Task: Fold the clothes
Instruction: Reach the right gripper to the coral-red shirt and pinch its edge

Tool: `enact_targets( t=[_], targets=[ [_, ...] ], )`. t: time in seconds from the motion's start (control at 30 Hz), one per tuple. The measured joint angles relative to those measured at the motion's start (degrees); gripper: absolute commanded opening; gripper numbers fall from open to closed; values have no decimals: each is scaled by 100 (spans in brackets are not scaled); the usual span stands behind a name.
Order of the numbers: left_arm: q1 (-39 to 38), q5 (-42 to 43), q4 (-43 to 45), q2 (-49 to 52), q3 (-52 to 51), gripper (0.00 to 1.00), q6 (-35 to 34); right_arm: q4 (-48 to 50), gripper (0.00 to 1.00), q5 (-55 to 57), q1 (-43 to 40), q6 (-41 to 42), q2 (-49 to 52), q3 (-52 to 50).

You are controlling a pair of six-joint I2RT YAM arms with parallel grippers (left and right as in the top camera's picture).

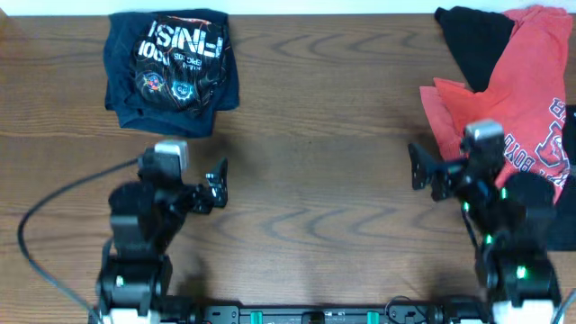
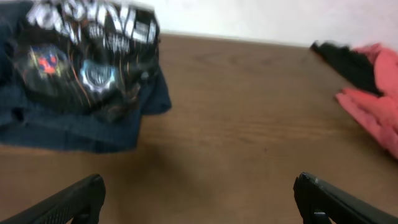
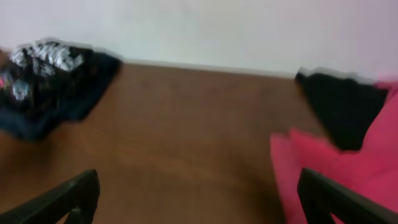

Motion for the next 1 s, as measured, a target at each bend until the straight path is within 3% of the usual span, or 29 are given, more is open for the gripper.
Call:
enact_targets(
  t=[0.43,0.77,1.0],
  targets=[
    [0,2,-2024,2750,2168,98,411,-2350,99,-83,0,-382,3335,2588],
    [0,2,-2240,3923,2455,98,555,-1451,96,11,0,-485,4437,2732],
    [-7,2,-2103,4531,2455,98,584,-466,88,1401,-107,-181,5145,2765]
  ],
)
